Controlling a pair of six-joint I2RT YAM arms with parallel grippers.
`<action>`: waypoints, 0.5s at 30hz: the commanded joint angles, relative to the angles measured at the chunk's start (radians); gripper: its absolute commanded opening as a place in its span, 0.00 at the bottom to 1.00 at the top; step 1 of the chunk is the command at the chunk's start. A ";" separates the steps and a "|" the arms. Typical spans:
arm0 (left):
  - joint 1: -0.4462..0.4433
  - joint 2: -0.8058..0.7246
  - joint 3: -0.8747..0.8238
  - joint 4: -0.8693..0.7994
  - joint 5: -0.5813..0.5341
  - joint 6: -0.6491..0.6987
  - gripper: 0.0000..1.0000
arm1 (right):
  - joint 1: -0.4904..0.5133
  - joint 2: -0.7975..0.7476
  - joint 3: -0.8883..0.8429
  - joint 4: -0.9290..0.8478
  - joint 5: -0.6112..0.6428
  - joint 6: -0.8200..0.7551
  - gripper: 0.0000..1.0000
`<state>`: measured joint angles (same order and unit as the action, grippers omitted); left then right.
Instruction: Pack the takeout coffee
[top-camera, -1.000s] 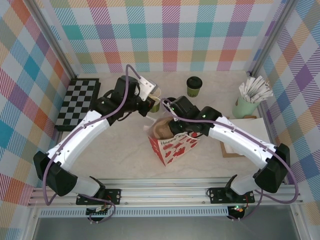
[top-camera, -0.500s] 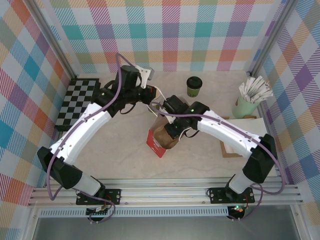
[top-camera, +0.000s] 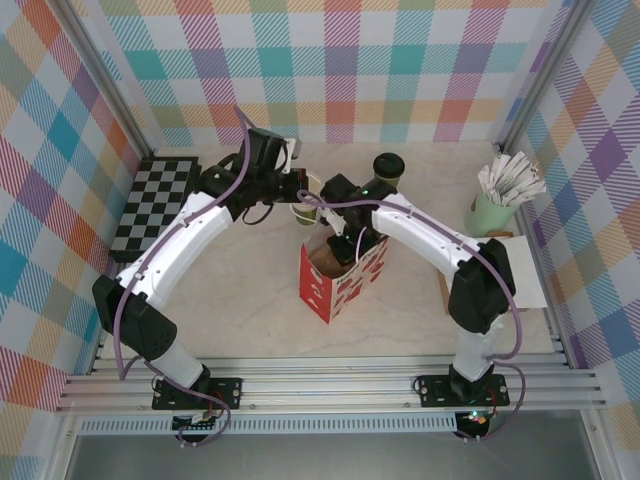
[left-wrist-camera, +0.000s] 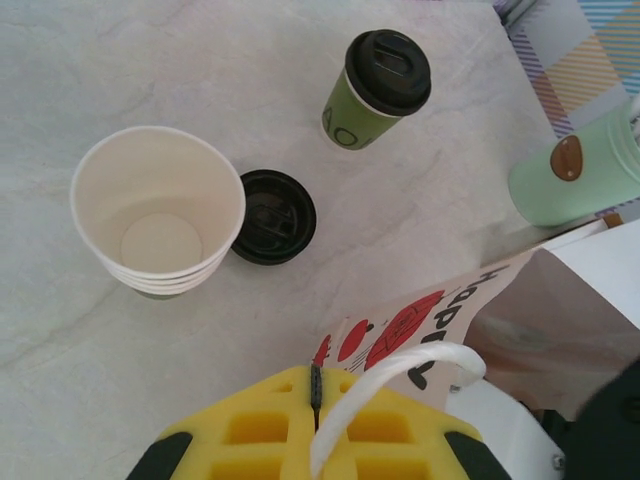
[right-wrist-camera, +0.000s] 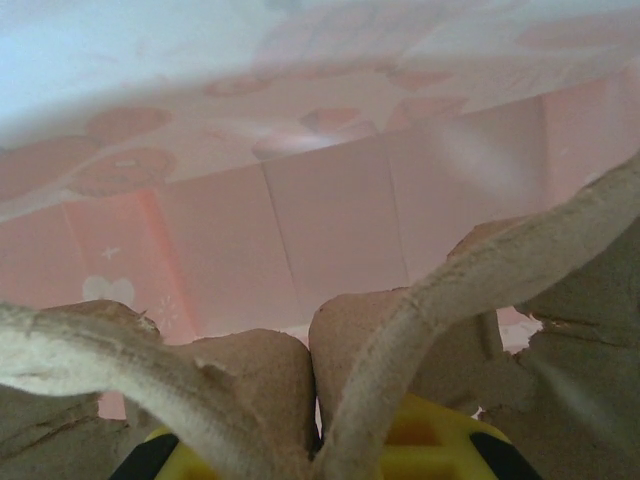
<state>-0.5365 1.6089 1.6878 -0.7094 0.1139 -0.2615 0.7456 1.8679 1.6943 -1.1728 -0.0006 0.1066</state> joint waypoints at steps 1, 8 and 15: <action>-0.005 0.011 0.037 -0.009 0.065 -0.021 0.00 | 0.005 0.074 0.051 -0.102 -0.044 -0.008 0.00; 0.016 0.014 0.041 -0.007 0.055 -0.021 0.00 | 0.005 0.074 -0.009 -0.026 -0.021 -0.058 0.00; 0.045 -0.022 0.009 0.009 -0.010 -0.064 0.00 | 0.001 0.103 -0.101 0.060 -0.006 -0.129 0.00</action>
<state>-0.5014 1.6222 1.6878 -0.7124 0.1032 -0.2863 0.7448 1.9278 1.6302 -1.1450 -0.0124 0.0273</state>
